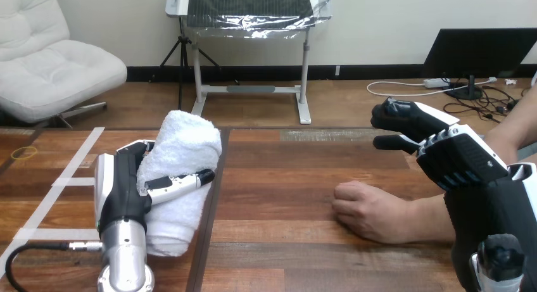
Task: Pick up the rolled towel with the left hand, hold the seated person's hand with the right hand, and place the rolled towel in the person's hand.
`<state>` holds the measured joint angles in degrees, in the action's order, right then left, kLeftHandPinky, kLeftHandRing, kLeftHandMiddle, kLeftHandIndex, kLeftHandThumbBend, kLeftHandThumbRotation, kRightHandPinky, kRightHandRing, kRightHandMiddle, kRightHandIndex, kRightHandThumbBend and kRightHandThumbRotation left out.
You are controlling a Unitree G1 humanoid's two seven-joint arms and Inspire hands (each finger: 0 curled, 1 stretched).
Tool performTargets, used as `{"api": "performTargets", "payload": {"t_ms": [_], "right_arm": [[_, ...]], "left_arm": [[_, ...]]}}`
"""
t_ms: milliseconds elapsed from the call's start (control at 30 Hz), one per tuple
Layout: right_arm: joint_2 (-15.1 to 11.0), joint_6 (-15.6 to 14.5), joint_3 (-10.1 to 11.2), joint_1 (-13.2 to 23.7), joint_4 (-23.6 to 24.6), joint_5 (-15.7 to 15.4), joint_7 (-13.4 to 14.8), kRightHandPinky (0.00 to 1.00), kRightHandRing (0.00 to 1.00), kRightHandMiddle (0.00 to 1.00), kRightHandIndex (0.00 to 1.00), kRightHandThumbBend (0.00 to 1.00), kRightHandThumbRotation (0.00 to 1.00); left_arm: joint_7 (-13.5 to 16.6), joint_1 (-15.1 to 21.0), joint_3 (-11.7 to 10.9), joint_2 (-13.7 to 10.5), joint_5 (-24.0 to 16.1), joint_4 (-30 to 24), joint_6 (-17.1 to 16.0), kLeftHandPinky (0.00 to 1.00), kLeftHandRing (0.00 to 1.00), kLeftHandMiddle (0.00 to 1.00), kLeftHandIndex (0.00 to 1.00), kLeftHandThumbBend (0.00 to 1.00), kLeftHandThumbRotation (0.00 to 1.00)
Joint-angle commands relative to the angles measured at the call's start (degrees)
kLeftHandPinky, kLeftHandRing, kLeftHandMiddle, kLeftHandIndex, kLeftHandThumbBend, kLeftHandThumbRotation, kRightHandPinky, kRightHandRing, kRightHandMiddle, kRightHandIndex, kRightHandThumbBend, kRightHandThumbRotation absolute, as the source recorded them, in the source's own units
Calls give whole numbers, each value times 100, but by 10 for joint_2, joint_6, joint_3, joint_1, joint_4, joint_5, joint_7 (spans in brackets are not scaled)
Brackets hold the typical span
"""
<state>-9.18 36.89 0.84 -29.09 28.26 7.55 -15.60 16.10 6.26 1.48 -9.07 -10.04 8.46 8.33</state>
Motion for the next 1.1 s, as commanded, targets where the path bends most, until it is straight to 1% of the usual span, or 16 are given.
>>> {"api": "performTargets", "payload": {"t_ms": [0, 133, 233, 367, 567, 600, 833, 933, 1067], "right_arm": [[3, 2, 12, 42, 10, -15, 14, 73, 80, 80, 78, 90, 100], [2, 3, 13, 44, 7, -17, 14, 73, 80, 80, 78, 89, 100], [1, -2, 14, 44, 9, -19, 14, 73, 80, 80, 78, 90, 100], [-3, -9, 17, 43, 12, -24, 14, 73, 80, 80, 78, 89, 100], [-1, -10, 23, 44, 9, -41, 18, 71, 79, 80, 79, 87, 96], [-1, -12, 22, 44, 10, -41, 19, 70, 78, 80, 78, 87, 94], [-1, -14, 24, 44, 8, -48, 20, 70, 78, 80, 79, 86, 90], [-2, -15, 26, 46, 7, -54, 20, 70, 78, 80, 79, 85, 89], [-5, -18, 27, 48, 5, -53, 20, 70, 78, 80, 79, 84, 88]], "left_arm": [[-28, 42, -29, 6, 50, -208, -113, 25, 31, 37, 41, 61, 0], [-39, 35, -30, 8, 62, -219, -123, 25, 30, 37, 40, 60, 0], [-46, 30, -31, 13, 75, -230, -125, 25, 30, 36, 40, 60, 0], [-50, 25, -30, 17, 80, -239, -134, 24, 30, 36, 39, 60, 0], [-56, 20, -27, 21, 83, -252, -144, 23, 29, 36, 39, 59, 0], [-57, 19, -26, 22, 83, -253, -148, 23, 29, 35, 39, 58, 0], [-68, 15, -25, 26, 94, -255, -178, 23, 28, 35, 38, 56, 0], [-67, 14, -24, 31, 97, -260, -182, 22, 28, 34, 38, 56, 0], [-69, 13, -22, 34, 96, -263, -190, 22, 28, 34, 38, 56, 0]]}}
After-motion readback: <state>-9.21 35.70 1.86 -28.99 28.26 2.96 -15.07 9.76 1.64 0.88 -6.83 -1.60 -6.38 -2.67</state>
